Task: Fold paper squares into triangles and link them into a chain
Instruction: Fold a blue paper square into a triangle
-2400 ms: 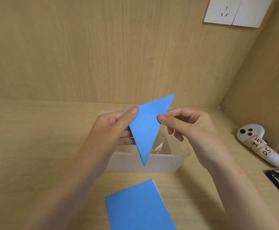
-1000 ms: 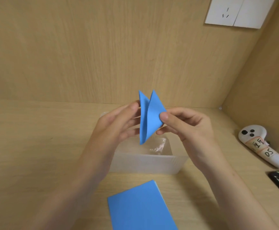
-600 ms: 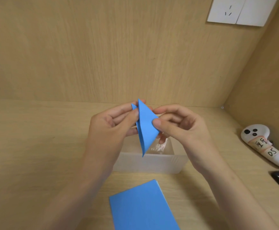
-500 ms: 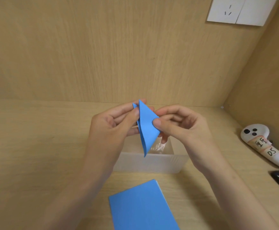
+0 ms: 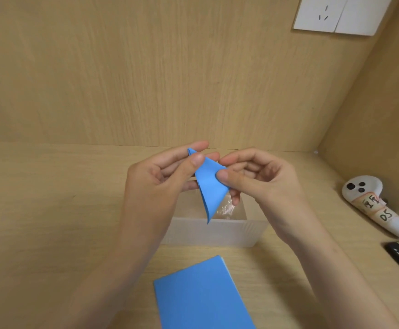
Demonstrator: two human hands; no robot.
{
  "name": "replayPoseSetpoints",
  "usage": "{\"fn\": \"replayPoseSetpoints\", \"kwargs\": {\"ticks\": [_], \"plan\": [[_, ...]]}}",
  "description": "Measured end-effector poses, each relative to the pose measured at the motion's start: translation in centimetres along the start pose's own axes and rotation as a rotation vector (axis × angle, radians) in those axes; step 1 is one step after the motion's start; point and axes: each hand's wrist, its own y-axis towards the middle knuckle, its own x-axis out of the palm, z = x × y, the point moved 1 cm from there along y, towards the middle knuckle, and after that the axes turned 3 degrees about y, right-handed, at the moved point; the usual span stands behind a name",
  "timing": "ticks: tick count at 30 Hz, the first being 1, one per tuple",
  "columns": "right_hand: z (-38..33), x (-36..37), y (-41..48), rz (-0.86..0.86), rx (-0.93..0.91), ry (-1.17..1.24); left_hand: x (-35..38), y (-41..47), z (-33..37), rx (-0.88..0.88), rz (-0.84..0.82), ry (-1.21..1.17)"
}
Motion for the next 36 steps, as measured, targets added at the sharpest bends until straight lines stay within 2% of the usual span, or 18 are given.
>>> {"fn": "replayPoseSetpoints", "kwargs": {"ticks": [8, 19, 26, 36], "plan": [[-0.03, 0.19, -0.23, 0.037, 0.029, -0.002, 0.11, -0.07, 0.19, 0.034, 0.040, -0.041], [-0.18, 0.23, -0.31, 0.131, 0.009, -0.046, 0.13, -0.19, 0.00, -0.008, 0.033, -0.070], [-0.09, 0.26, -0.39, 0.122, 0.026, -0.001, 0.10, -0.26, 0.02, 0.021, 0.093, -0.119], [-0.10, 0.22, -0.42, 0.207, -0.016, -0.050, 0.18, -0.38, -0.06, -0.122, 0.045, -0.241]]}}
